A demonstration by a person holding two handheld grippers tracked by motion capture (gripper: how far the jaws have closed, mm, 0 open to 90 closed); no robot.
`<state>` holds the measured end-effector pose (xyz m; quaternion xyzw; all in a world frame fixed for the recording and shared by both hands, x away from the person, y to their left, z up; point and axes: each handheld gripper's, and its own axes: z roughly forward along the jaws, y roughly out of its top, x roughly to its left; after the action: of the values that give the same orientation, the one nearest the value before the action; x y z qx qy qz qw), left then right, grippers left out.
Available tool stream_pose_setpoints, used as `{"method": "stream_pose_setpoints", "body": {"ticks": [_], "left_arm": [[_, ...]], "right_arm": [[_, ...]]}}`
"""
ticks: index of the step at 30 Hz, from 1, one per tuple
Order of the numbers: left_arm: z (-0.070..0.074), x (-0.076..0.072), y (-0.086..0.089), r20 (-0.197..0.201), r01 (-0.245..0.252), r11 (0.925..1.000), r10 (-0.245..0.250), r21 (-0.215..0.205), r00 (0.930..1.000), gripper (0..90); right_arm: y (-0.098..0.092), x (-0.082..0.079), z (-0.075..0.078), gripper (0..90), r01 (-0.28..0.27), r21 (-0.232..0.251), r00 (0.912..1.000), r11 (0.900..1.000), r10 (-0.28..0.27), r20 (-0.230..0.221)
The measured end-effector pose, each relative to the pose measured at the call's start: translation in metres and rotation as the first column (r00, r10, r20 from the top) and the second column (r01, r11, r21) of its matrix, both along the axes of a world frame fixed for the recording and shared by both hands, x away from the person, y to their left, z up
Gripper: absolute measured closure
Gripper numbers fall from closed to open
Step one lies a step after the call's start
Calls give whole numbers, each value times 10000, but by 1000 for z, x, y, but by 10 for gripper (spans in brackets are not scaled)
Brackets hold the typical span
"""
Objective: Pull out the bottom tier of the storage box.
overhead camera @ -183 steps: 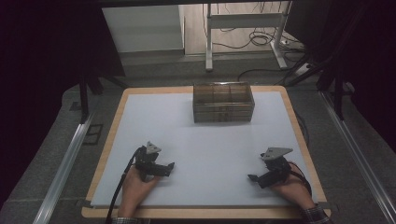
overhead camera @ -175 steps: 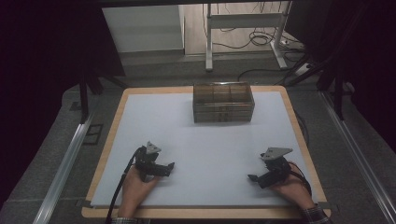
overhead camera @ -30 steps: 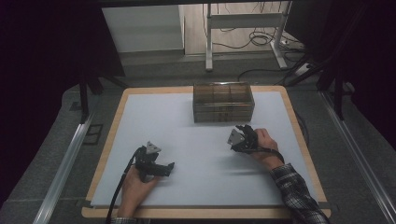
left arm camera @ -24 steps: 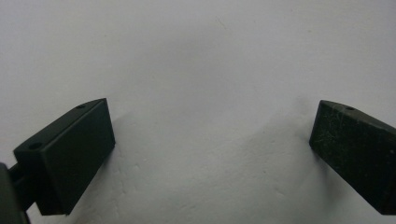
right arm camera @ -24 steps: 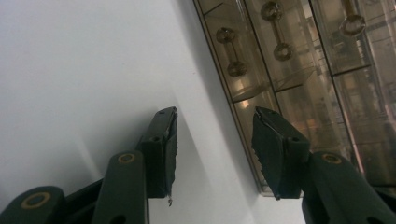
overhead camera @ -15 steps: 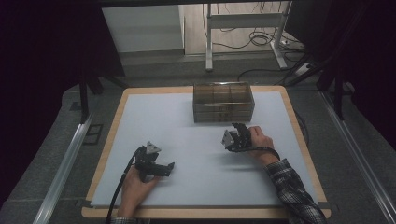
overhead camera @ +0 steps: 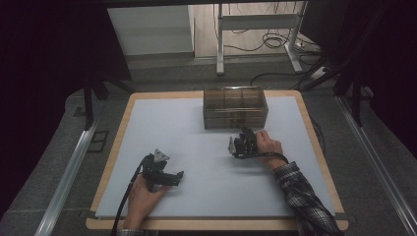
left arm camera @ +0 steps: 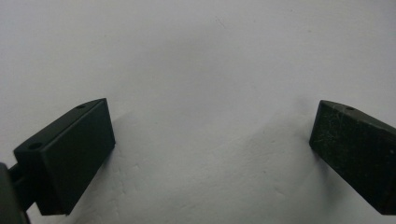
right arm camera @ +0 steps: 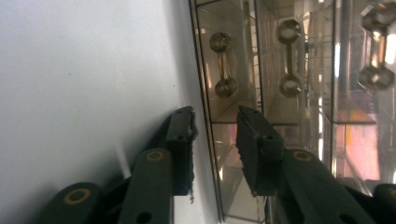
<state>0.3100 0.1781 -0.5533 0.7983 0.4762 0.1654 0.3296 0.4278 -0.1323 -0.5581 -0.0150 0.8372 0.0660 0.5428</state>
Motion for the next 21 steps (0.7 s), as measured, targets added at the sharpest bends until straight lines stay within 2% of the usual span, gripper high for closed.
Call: {"method": "stream_pose_setpoints", "body": {"ticks": [3,5,9,15,16,17,18,21], "left_arm": [[0,0,0,-2,1,10000,-1,1,10000,0],[0,0,0,0,-2,10000,2,-1,10000,0],[0,0,0,1,-2,10000,2,3,10000,0],[0,0,0,2,-1,10000,1,1,10000,0],[0,0,0,1,-1,10000,1,0,10000,0],[0,0,0,1,0,10000,0,2,10000,0],[0,0,0,0,0,10000,0,3,10000,0],[0,0,0,0,-1,10000,1,5,10000,0]], "right_arm": [[3,3,-3,711,-126,-124,9998,9998,128,119],[5,3,-4,730,-40,-332,9994,9994,51,350],[10,7,-6,761,-240,-337,9971,9991,264,716],[15,12,-9,777,-312,-611,9952,9976,367,910],[15,12,-9,777,-312,-611,9952,9976,367,910],[15,14,-8,777,-385,-658,9985,9971,410,373],[16,13,-11,779,-270,-758,9937,9968,350,1061],[17,12,-13,783,-258,-957,9921,9951,373,1200]]}}
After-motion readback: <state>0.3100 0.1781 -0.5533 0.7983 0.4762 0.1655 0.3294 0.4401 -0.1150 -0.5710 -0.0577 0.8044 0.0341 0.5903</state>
